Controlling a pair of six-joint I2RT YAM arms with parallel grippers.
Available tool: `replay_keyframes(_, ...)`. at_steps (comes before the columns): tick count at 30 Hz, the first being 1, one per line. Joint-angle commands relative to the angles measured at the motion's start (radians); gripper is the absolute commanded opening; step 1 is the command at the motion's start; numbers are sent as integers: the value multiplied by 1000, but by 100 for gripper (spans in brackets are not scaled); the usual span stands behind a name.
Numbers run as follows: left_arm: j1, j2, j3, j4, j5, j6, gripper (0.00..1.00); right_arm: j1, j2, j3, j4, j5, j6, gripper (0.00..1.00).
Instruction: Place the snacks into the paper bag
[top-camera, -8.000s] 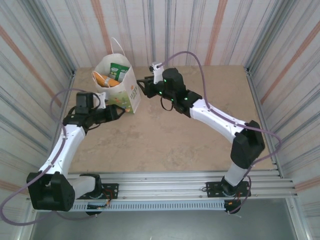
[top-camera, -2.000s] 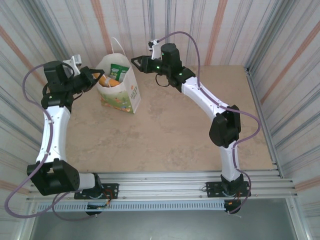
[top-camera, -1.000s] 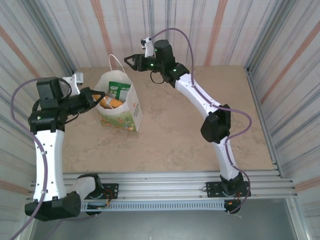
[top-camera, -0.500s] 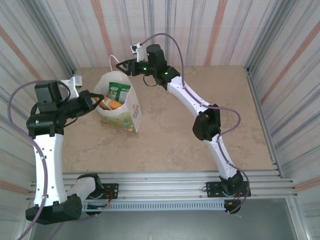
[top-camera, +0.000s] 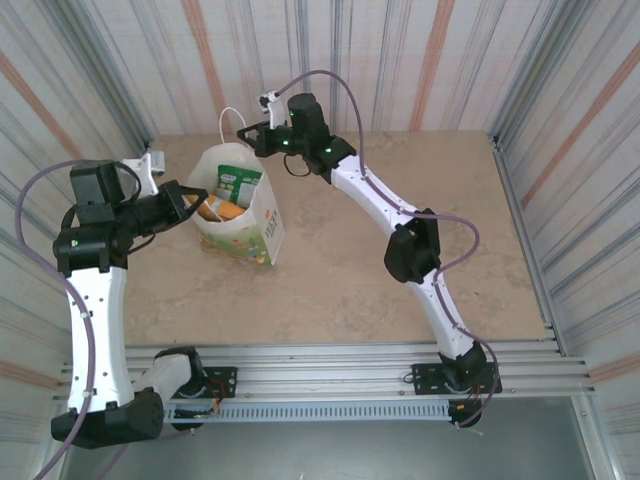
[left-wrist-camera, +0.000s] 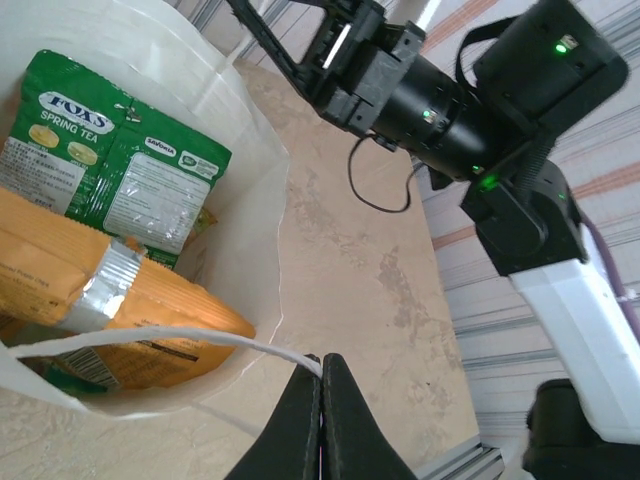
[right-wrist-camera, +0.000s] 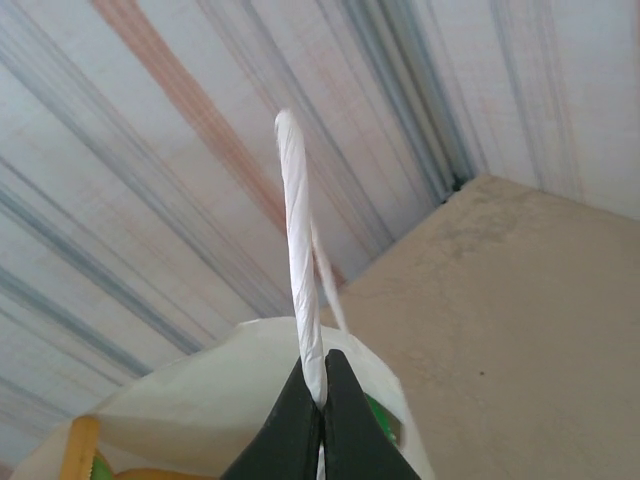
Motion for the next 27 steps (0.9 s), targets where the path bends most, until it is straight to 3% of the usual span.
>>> replay_keyframes(1, -4, 25, 56, 42, 30, 30, 0, -18, -180, -113, 65, 89, -50, 0)
replay_keyframes(14, -197, 246, 254, 114, -17, 62, 0, -61, -563, -532, 116, 280, -137, 0)
replay_keyframes(21, -285, 407, 398, 118, -34, 100, 0, -79, -787, -857, 157, 399, -157, 0)
replay_keyframes(27, -345, 492, 384, 124, -49, 124, 0, -84, -936, -1096, 186, 476, -148, 0)
